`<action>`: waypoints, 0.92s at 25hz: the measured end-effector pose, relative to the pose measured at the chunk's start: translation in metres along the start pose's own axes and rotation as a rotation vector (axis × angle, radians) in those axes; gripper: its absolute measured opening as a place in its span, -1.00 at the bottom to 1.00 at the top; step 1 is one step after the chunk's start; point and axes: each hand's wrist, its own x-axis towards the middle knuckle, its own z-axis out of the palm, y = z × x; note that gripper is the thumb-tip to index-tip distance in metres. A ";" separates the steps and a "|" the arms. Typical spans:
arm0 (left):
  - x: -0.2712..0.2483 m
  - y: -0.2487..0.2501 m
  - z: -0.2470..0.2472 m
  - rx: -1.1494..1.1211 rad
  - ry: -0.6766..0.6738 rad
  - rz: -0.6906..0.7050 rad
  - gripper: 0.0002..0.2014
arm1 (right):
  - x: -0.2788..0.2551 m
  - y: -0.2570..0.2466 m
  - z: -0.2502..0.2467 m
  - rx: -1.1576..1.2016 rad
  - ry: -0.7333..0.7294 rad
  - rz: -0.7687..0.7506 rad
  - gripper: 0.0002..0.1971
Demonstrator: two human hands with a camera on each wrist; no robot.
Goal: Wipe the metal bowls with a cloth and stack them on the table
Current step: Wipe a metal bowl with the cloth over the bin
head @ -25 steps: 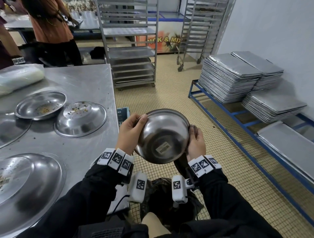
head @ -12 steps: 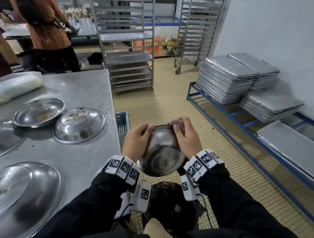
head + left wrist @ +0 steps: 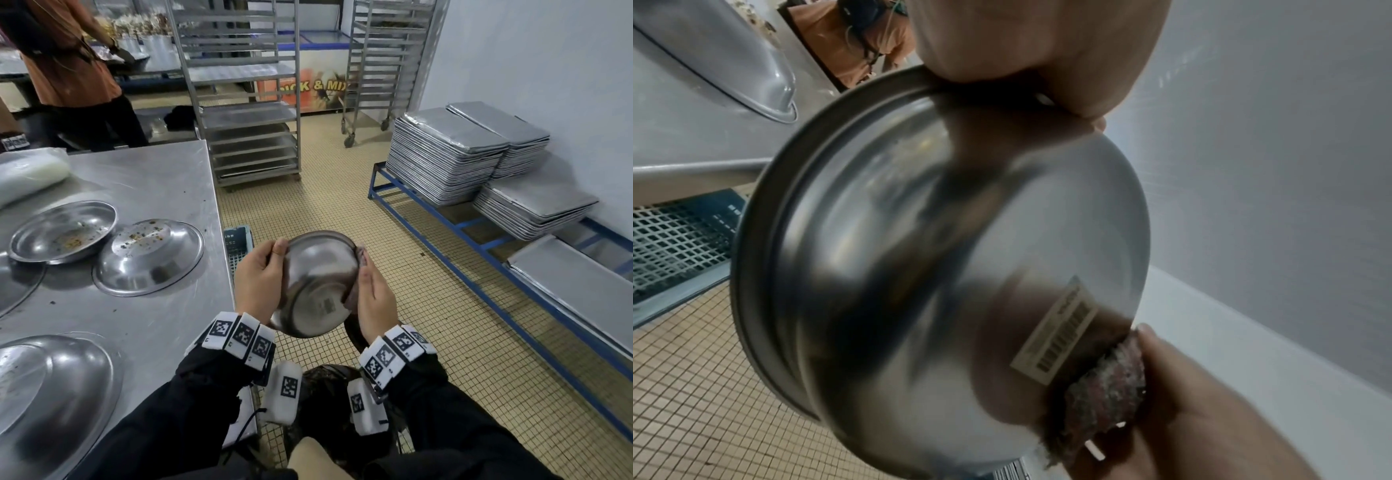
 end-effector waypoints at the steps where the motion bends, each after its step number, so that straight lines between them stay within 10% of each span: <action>1: 0.001 -0.002 0.000 0.004 0.006 0.003 -0.65 | -0.003 0.001 -0.001 -0.012 0.001 -0.049 -0.54; 7: -0.002 -0.003 0.009 -0.084 -0.031 0.018 -0.73 | 0.006 -0.011 0.011 -0.196 0.076 -0.351 -0.47; 16: -0.001 -0.015 0.007 -0.342 0.035 -0.247 -0.71 | 0.007 0.005 -0.005 0.284 0.140 0.242 -0.70; 23: -0.009 -0.021 0.001 -0.139 -0.189 -0.100 -0.86 | 0.029 -0.006 -0.024 -0.167 -0.058 -0.016 -0.79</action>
